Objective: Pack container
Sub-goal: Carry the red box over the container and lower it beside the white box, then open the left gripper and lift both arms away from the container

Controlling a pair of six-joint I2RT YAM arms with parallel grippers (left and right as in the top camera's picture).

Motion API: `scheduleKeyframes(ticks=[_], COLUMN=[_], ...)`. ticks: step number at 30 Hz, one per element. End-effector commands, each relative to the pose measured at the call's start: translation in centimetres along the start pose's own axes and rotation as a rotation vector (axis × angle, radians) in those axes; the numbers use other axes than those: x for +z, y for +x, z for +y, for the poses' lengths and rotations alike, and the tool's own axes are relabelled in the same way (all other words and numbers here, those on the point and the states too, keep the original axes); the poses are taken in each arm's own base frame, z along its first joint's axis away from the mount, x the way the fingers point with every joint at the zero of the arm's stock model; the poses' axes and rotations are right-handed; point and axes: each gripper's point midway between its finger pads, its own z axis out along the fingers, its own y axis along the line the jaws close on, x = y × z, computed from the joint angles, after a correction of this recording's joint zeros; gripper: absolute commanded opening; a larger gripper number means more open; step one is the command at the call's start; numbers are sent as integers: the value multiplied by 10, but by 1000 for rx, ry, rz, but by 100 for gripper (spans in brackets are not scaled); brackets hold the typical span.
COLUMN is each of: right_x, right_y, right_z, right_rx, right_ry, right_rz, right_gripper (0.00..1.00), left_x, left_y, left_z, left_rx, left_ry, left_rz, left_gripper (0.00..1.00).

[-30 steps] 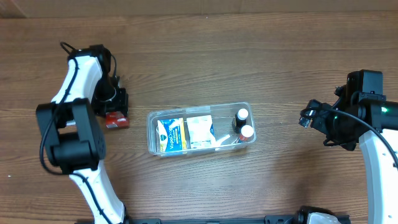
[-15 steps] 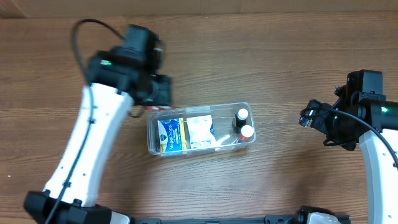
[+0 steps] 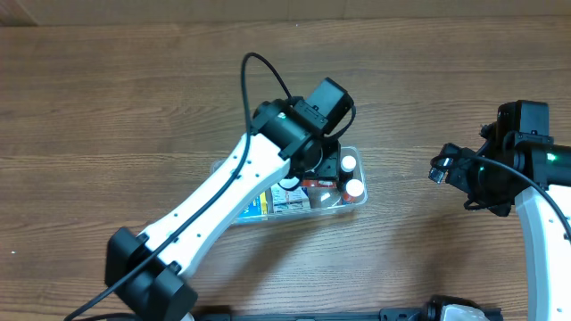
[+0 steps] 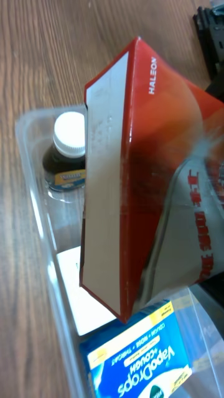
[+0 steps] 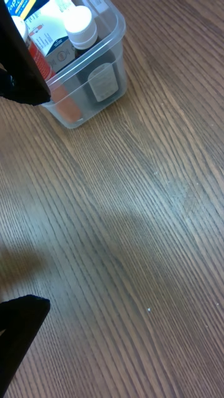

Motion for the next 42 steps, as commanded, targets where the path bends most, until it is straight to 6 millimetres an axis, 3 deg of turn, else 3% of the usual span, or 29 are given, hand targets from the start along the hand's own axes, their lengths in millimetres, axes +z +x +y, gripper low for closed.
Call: scheduleKeyframes(ticks=[1, 14, 16, 19, 20, 30, 33, 36, 39, 41, 42], right_x=[-1, -1, -1, -1, -1, -1, -1, -1, -1, -1, -2], right_y=[0, 3, 3, 3, 3, 3, 3, 3, 2, 1, -2], right_z=[1, 1, 1, 1, 1, 1, 1, 1, 1, 3, 5], right_rx=[-3, -2, -2, -2, -2, -2, -2, -2, -3, -4, -10], right_ry=[-8, -10, -10, -10, -10, -11, -10, -11, -12, -22, -27], right_rz=[-4, 9, 9, 9, 9, 9, 9, 8, 5, -1, -14], right_gripper=[100, 100, 100, 100, 100, 100, 100, 100, 100, 100, 100], left_x=[14, 16, 16, 16, 16, 16, 16, 13, 2, -19, -42], left_y=[5, 3, 4, 4, 4, 4, 5, 4, -3, -16, -28], left_z=[-6, -8, -8, -8, -8, -8, -6, -2, 13, 46, 75], left_rx=[-78, -155, -154, -138, -132, -112, -67, -73, -38, -64, -92], left_ry=[15, 23, 22, 22, 23, 21, 18, 15, -11, -125, -216], left_rz=[60, 60, 61, 62, 62, 64, 68, 68, 32, -60, -153], left_gripper=[61, 66, 75, 98, 100, 100, 90, 97, 99, 100, 100])
